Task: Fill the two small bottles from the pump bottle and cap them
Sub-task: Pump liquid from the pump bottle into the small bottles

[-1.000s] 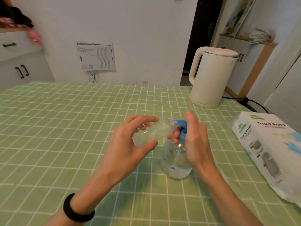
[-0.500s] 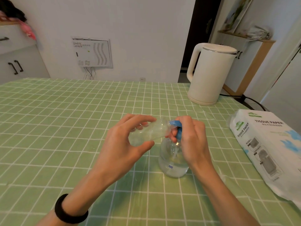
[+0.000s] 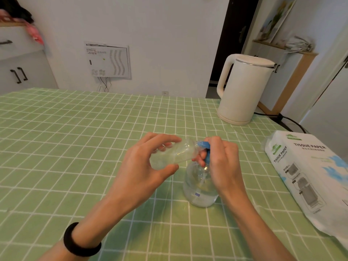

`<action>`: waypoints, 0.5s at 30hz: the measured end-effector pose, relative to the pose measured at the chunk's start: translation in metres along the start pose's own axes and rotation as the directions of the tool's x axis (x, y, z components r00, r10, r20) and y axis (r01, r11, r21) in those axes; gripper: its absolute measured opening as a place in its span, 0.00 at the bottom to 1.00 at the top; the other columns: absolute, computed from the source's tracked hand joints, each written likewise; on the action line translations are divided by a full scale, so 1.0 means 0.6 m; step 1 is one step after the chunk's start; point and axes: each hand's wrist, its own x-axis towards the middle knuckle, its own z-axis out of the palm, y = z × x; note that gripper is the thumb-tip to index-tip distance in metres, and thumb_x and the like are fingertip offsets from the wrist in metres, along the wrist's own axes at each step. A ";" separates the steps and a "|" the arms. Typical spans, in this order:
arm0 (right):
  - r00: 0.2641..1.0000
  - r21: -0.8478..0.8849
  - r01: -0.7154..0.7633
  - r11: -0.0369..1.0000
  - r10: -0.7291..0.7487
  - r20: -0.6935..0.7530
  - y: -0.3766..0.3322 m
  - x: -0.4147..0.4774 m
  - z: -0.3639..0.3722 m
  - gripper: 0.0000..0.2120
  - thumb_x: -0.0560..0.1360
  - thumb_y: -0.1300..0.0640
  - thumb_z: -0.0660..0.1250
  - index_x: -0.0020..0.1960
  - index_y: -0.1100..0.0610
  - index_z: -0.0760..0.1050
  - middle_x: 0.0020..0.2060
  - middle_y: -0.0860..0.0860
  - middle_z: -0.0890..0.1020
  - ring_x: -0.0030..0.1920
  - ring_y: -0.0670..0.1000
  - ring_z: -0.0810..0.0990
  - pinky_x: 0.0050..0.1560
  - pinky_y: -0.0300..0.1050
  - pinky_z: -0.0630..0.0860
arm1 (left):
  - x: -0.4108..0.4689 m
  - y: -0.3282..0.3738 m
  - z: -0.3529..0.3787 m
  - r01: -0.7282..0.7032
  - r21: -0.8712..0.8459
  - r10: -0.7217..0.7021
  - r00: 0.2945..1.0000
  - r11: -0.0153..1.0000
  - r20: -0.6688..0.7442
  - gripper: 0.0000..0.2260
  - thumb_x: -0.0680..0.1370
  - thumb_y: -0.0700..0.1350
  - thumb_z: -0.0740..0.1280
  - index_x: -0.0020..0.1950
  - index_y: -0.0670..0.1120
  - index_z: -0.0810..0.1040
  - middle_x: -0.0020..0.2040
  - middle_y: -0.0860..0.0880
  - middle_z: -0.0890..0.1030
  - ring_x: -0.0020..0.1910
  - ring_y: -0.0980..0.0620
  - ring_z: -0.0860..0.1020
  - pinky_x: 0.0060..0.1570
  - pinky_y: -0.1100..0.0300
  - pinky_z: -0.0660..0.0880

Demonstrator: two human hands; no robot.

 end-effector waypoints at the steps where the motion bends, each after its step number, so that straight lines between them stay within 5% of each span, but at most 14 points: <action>1: 1.000 0.000 -0.009 1.000 0.009 -0.001 0.000 -0.001 0.000 0.24 0.78 0.50 0.56 0.24 0.53 0.70 0.23 0.52 0.75 0.31 0.49 0.79 0.50 0.66 0.81 | 0.000 0.000 0.000 -0.001 0.001 0.001 1.000 1.000 -0.001 0.24 0.71 0.41 0.81 0.64 0.57 0.82 0.56 0.60 0.82 0.57 0.59 0.80 0.57 0.71 0.72; 5: 1.000 -0.005 -0.017 1.000 0.017 0.000 0.000 -0.002 0.003 0.29 0.80 0.43 0.54 0.25 0.54 0.70 0.23 0.51 0.75 0.31 0.47 0.79 0.53 0.69 0.81 | 0.000 -0.003 -0.001 0.003 0.005 -0.003 1.000 1.000 -0.011 0.24 0.72 0.42 0.81 0.65 0.58 0.82 0.56 0.60 0.82 0.57 0.59 0.80 0.56 0.71 0.72; 9: 1.000 0.002 -0.006 1.000 0.006 -0.002 0.001 0.000 0.003 0.28 0.81 0.46 0.55 0.25 0.53 0.70 0.23 0.51 0.75 0.31 0.47 0.79 0.53 0.69 0.82 | 0.000 -0.005 -0.001 -0.006 0.001 0.006 1.000 1.000 -0.013 0.24 0.71 0.43 0.81 0.64 0.59 0.82 0.56 0.60 0.83 0.57 0.59 0.80 0.56 0.70 0.73; 15: 1.000 -0.018 0.029 0.999 -0.030 -0.006 0.005 0.002 -0.001 0.23 0.77 0.51 0.56 0.24 0.53 0.70 0.23 0.53 0.76 0.30 0.49 0.80 0.41 0.52 0.77 | 0.000 -0.011 -0.001 -0.005 -0.014 0.005 1.000 1.000 -0.002 0.25 0.71 0.42 0.82 0.65 0.57 0.81 0.56 0.59 0.85 0.57 0.57 0.82 0.58 0.62 0.77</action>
